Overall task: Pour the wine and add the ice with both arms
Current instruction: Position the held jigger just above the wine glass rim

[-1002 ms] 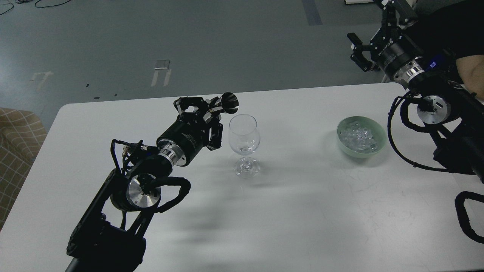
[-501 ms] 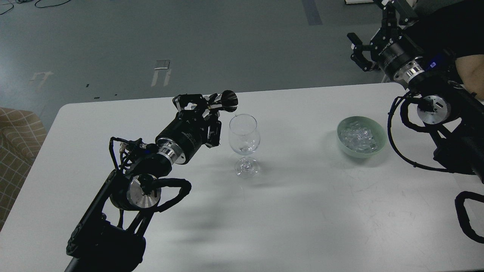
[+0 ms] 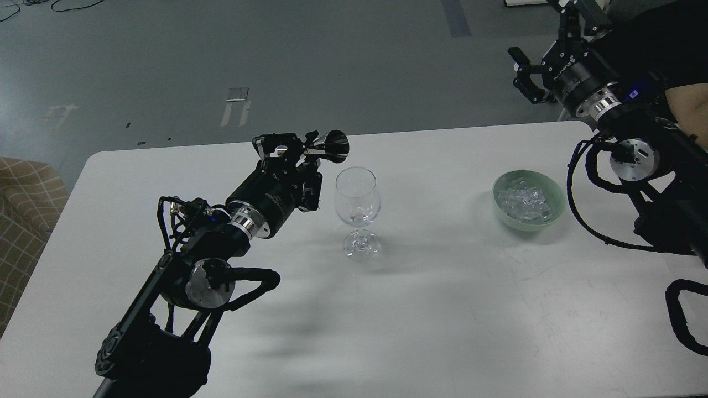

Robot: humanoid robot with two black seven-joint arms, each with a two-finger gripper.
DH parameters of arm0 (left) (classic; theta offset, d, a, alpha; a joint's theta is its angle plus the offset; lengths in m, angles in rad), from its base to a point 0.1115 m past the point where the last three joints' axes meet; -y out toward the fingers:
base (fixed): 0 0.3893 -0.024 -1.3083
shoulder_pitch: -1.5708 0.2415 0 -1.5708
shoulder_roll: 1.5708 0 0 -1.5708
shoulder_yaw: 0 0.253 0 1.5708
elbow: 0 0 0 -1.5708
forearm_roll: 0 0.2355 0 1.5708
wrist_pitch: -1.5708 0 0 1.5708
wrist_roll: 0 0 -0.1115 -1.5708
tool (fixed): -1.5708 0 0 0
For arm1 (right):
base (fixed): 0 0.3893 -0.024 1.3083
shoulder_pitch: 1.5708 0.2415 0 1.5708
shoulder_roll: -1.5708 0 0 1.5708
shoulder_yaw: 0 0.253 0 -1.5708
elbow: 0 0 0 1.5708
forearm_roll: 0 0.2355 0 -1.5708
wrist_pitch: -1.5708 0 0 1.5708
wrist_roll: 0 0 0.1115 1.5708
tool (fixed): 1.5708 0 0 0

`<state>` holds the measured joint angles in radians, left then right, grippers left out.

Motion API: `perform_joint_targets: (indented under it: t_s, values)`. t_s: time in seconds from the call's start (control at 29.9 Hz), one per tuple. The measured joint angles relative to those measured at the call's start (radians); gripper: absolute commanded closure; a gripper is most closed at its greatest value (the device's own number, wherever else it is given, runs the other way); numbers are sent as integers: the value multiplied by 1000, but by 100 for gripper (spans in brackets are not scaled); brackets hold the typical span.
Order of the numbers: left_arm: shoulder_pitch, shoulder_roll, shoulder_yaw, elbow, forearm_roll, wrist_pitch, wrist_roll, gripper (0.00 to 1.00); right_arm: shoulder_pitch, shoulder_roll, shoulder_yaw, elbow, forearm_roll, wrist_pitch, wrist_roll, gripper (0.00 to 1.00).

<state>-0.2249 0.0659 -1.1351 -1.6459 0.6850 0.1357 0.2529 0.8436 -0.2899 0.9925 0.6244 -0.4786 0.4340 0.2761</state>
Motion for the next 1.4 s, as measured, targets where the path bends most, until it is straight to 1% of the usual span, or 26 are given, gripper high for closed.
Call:
perform_joint_targets:
  t_s: [0.3,0.67,0.77,0.94,1.4]
  values:
    - [1,11,1,2,20,-10,-12,100,1,0,0,0,0,0,0,0]
    - [1,13,3,8,84,-11,-16,100,2,1,-1,-2,0,0,0,0]
    - [-1,12,27,11,117,-11,-19,100,2,2,-1,-2,0,0,0,0]
    - [-3,13,72,12,151,-12,-36,100,2,2,-1,-1,0,0,0,0]
    - [-4,15,80,11,208,-11,-47,100,-2,2,-2,5,0,0,0,0]
